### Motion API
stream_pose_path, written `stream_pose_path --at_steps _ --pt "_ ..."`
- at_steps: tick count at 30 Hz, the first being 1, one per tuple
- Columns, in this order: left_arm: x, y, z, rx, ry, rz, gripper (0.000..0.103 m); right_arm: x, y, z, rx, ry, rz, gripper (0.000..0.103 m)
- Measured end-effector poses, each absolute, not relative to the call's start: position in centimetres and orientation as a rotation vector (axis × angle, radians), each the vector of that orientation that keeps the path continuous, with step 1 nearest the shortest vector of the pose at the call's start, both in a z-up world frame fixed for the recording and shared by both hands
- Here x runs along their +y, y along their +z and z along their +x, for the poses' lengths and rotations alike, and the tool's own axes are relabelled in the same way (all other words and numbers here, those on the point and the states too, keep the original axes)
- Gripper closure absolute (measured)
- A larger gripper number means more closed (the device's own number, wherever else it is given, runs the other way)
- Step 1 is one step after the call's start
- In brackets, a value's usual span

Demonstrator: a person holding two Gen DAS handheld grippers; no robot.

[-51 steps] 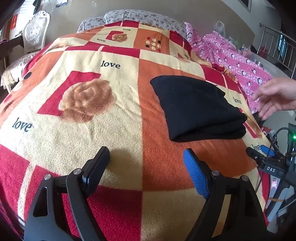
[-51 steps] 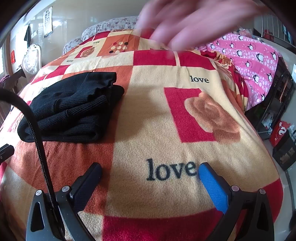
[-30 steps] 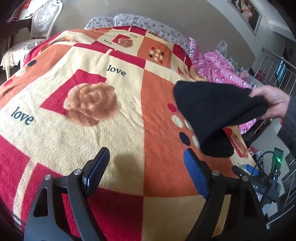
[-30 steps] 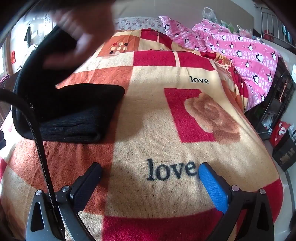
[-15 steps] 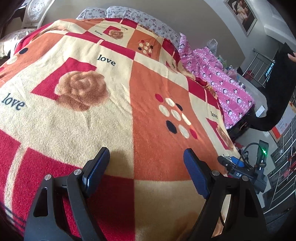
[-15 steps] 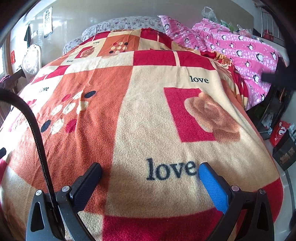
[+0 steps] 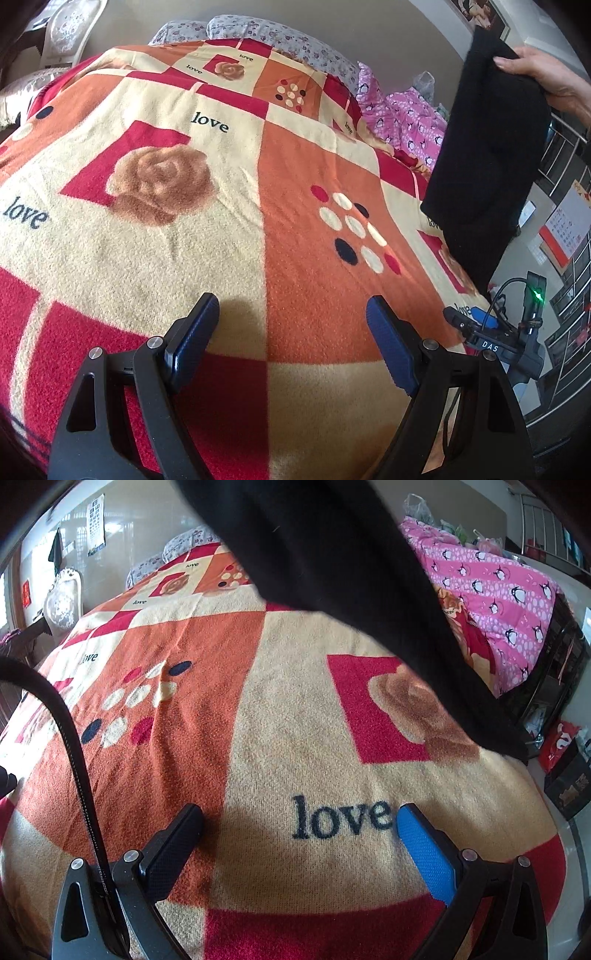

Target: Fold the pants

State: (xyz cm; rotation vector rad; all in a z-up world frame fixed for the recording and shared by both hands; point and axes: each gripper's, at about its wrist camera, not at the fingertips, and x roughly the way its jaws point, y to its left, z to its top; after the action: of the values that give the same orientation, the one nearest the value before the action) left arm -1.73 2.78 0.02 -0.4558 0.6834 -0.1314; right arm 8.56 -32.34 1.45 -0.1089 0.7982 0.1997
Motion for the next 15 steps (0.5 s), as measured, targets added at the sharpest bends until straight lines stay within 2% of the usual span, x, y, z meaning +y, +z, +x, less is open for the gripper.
stream_pose_path --at_steps 15 --pt "2.81 0.11 -1.78 0.680 -0.140 -0.472 0.021 -32.36 1.35 8.57 0.798 0.200 -0.109 0.000"
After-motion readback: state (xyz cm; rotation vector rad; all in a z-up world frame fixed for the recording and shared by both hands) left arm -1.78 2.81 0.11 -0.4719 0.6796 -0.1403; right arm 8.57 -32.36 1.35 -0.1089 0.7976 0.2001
